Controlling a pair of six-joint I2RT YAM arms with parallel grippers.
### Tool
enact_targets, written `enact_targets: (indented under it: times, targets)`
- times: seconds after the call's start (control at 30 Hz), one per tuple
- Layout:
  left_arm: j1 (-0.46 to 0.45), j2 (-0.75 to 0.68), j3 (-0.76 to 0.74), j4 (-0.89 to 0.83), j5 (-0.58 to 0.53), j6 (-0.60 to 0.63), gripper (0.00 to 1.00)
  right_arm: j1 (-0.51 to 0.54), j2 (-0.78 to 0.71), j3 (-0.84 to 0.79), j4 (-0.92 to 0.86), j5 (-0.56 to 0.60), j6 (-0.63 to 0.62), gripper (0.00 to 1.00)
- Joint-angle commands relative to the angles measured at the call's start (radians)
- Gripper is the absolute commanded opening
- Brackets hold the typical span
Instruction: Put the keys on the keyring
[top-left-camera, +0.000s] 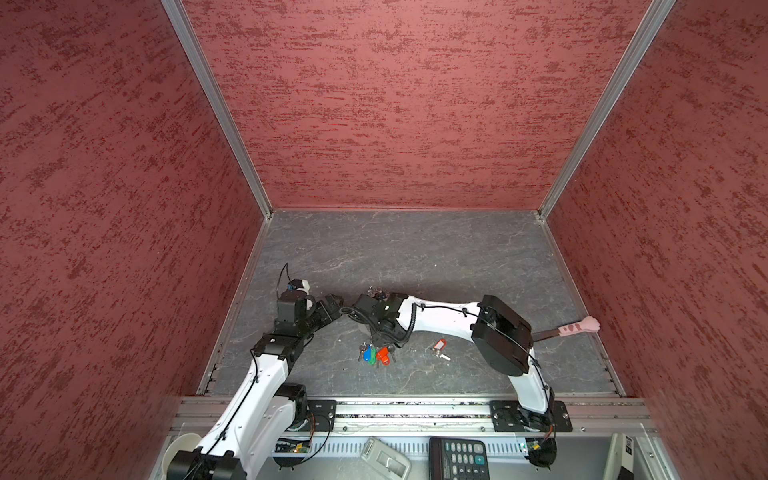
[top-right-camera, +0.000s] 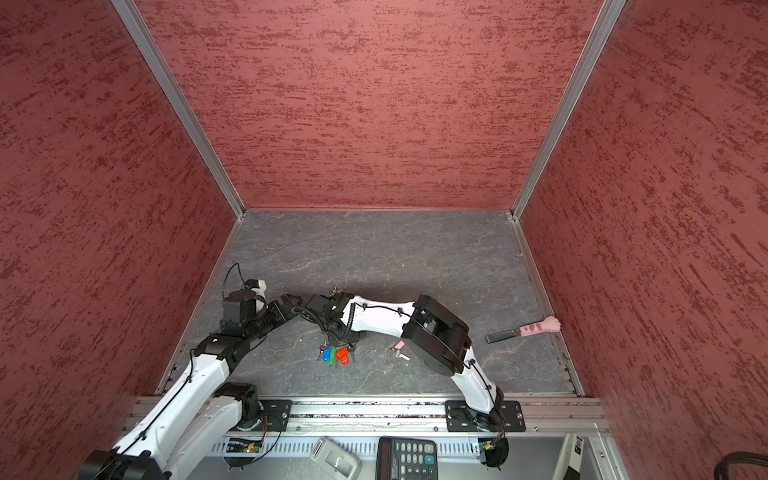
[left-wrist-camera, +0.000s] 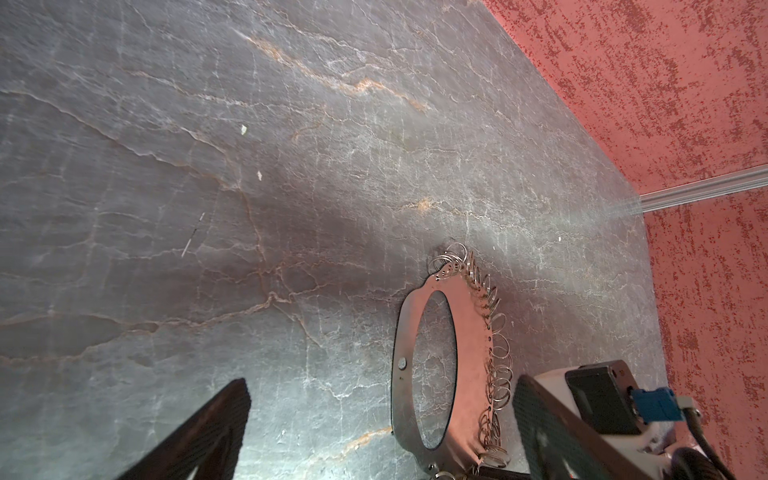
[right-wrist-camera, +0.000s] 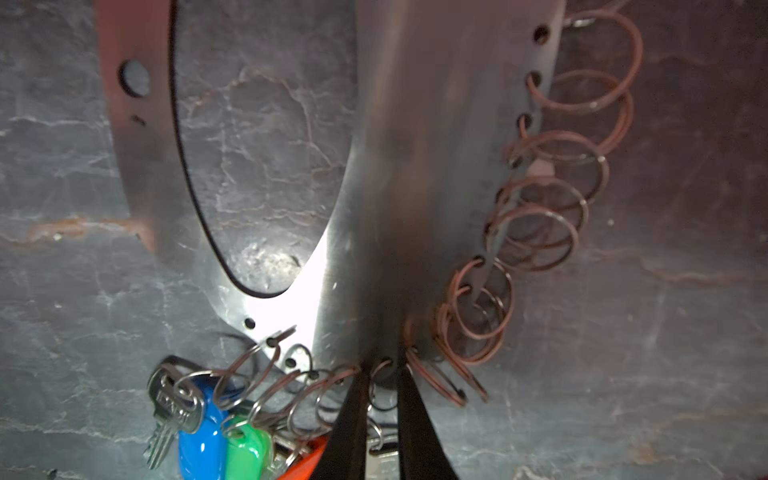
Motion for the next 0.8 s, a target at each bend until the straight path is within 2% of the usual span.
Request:
enact_targets:
  times: [0.0,0.23,0.53,0.77]
  targets:
    - [-0.005,-0.002,-0.007,0.020,-0.016,0.016,1.00,0.005,0.001,0.011,-0.037,0.055,0.019,0.14]
    - [-0.006,-0.003,-0.007,0.020,-0.016,0.016,1.00,0.004,0.008,0.034,-0.054,0.073,0.011,0.13]
    - [-0.009,-0.002,-0.007,0.020,-0.017,0.016,1.00,0.005,0.009,0.034,-0.049,0.068,0.002,0.01]
    - [-0.010,-0.003,-0.007,0.021,-0.019,0.016,1.00,0.005,0.015,0.056,-0.110,0.125,0.011,0.00]
